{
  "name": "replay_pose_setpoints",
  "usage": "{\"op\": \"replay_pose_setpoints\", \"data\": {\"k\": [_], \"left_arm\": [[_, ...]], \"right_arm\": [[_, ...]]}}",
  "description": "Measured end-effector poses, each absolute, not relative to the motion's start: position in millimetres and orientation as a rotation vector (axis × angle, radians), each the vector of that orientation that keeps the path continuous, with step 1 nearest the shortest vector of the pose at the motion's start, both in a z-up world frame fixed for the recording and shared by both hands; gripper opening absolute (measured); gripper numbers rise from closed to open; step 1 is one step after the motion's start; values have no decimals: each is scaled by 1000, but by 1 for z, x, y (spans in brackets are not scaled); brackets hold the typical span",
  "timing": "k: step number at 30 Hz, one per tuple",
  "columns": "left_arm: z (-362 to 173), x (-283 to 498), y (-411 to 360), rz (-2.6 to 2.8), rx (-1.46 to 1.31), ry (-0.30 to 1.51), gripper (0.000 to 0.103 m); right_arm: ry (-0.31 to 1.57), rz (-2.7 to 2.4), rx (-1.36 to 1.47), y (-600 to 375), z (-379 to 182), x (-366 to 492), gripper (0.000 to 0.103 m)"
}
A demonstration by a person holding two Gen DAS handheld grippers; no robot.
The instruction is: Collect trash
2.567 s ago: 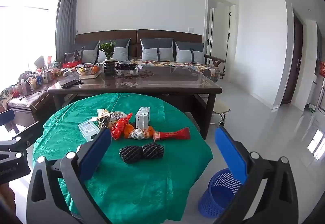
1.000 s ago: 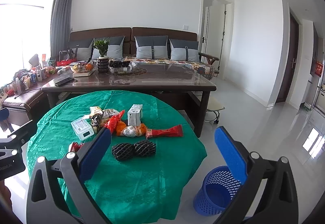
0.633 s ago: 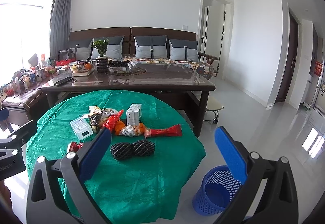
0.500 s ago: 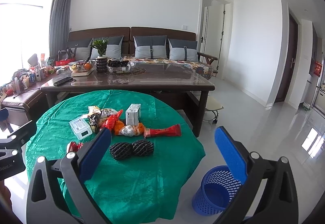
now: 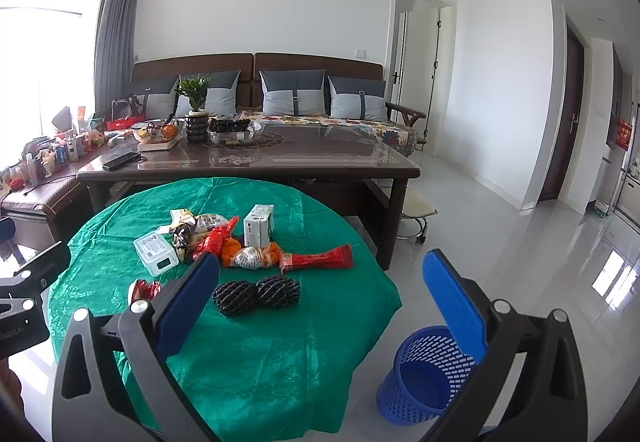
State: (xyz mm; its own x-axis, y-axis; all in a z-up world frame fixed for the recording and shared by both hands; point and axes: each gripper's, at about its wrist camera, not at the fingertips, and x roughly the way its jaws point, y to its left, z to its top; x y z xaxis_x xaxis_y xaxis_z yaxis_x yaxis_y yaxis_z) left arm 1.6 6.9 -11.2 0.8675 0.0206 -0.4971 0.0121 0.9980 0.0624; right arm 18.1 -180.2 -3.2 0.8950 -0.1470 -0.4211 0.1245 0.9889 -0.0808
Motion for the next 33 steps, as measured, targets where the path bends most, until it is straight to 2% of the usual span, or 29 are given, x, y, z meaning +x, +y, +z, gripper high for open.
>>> {"op": "replay_pose_setpoints", "data": {"k": [24,33], "left_arm": [[-24,10,12,5,64,514,98],[-77,30,27,-41,78,646,98]], "right_arm": [[446,-157,-45,-185,-7,19,98],[482,-157,-42,-188,-19,29,98]]}}
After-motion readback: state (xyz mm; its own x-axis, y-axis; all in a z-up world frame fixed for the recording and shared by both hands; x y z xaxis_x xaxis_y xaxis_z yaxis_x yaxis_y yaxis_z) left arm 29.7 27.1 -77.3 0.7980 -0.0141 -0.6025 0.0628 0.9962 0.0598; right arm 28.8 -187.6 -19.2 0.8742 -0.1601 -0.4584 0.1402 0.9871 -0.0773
